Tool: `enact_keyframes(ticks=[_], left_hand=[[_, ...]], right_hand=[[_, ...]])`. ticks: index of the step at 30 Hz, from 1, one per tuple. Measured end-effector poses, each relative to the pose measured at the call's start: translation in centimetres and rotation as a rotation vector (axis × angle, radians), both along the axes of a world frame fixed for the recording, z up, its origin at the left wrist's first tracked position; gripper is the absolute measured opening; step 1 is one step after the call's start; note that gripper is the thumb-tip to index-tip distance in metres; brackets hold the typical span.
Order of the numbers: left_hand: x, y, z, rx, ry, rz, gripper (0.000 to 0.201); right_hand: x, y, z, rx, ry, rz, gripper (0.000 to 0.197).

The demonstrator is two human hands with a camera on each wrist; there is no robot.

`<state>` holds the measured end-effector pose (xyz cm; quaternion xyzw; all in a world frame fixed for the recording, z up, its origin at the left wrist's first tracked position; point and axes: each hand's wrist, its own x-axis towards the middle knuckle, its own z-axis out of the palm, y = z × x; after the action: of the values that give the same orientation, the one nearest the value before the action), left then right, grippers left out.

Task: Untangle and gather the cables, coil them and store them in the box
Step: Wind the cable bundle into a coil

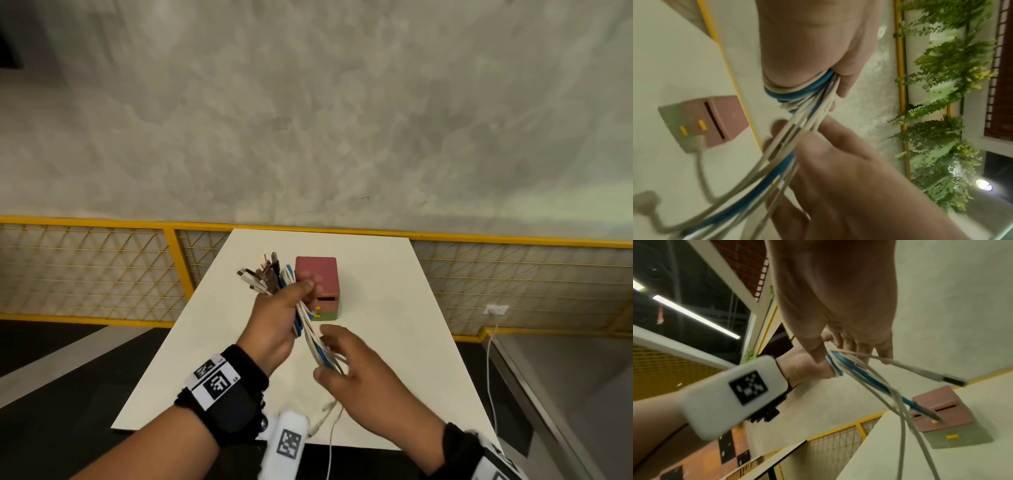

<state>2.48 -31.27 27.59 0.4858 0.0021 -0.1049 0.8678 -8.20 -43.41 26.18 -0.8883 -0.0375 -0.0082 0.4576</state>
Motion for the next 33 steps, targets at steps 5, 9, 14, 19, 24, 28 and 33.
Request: enact_keyframes(ticks=[5,9,14,19,24,28,33], left_hand=[[0.6,0.3,-0.4,0.089,-0.205,0.146,0.021],[-0.3,-0.9,-1.5,0.131,-0.252,0.205,0.019],[-3.0,-2.0,-2.8,0.096,-0.183,0.046,0.010],[-4.9,-1.5,-2.2,-0.111,-0.043,-0.279,0.007],[-4.5,0.2,-1.6,-0.382,0.022,-0.654,0.016],[-4.2,1.0,-0.8,-0.421,0.024,-0.865,0.011],[-3.2,1.7,-0.8,-0.292,0.007,-0.922,0.014]], right_hand=[[0.5,-0.9,-0.7,0.289,0.219,-0.289,0.026],[1.3,0.0,-1.5,0.916,0.718,-0.265,0.060],[3.3,0.5,-1.6,1.289,0.723,-0.278,0.044],[4.4,-0.5,-1.3,1.398,0.643,-0.309,0.022],[3.5,-0.8,1.2,1.326,0.576,-0.104,0.025],[2.6,-0.8,2.6,1.238,0.571,0.022,0.053],[1.7,-0.7,2.9,1.150,0.455,0.155,0.076]])
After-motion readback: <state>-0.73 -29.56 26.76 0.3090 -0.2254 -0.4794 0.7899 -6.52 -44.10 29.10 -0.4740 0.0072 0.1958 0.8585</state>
